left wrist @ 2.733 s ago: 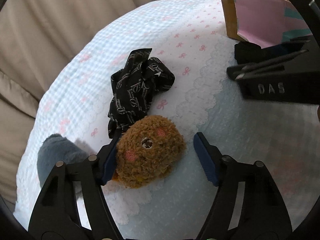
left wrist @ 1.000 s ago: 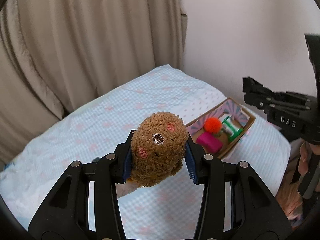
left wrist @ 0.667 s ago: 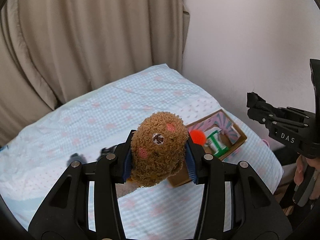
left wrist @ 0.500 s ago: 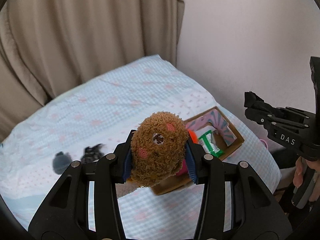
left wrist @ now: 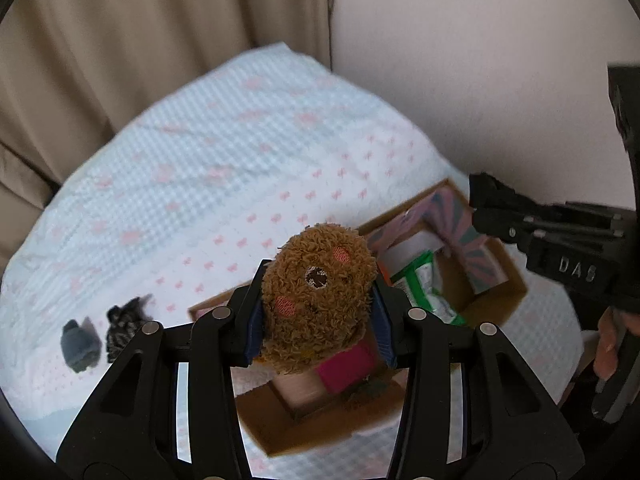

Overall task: Organize soft objects
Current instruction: 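Carry plush toy and black socks over the box and lower them inside, then open both tools to release plush toy and socks in the box, then raise both tools out of the box toward the grey hat and black cloth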

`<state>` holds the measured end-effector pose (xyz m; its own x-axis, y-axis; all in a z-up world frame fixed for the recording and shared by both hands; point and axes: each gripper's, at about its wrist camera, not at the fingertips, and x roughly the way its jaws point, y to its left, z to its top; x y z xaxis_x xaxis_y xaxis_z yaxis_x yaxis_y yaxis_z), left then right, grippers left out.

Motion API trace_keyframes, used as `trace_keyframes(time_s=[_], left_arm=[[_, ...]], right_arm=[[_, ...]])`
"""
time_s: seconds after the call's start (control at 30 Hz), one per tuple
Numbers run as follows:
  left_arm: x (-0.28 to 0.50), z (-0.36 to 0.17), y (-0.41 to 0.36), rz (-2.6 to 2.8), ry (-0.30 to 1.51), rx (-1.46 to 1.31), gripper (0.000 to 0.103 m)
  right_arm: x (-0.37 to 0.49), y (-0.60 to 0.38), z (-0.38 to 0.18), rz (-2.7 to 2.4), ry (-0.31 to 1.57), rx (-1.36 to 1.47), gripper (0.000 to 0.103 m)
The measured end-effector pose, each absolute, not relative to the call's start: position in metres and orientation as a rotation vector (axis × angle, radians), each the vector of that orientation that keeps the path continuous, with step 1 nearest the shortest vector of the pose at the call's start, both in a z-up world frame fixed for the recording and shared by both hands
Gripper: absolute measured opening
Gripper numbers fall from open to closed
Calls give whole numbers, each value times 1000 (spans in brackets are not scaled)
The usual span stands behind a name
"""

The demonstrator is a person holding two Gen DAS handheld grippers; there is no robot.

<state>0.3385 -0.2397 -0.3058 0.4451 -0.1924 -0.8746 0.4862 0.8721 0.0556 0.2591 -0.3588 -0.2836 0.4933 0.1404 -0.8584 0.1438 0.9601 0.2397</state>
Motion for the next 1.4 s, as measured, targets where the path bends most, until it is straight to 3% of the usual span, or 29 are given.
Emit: trace_keyframes(time_s=[0.3, 0.4, 0.47, 0.5, 0.53, 0.57, 0.63, 0.7, 1.0, 1.4], left_arm=[[339, -365, -258, -438, 1099, 468, 41], [340, -369, -260, -427, 1094, 513, 46], [340, -368, -260, -418, 1079, 525, 66], [340, -367, -261, -421, 1078, 522, 76], [340, -365, -260, -429, 1081, 518, 103], [339, -363, -259, -436, 1073, 514, 103], [336, -359, -258, -437, 1059, 520, 103], [333, -356, -257, -432, 1065, 529, 103], [316, -337, -245, -417, 1075, 495, 103], [269, -267, -214, -409, 1032, 414, 103]], right_arm=[[291, -372, -342, 26, 1180, 362, 27], [298, -372, -352, 32, 1206, 386, 27], [301, -371, -356, 19, 1217, 400, 29], [303, -371, -358, 15, 1227, 402, 40], [305, -370, -359, 13, 1239, 405, 56], [305, -369, -360, 16, 1243, 411, 63], [306, -368, -360, 27, 1241, 421, 88], [305, -367, -357, 29, 1236, 420, 97], [289, -358, -339, 31, 1192, 365, 97], [243, -334, -266, 71, 1108, 293, 97]])
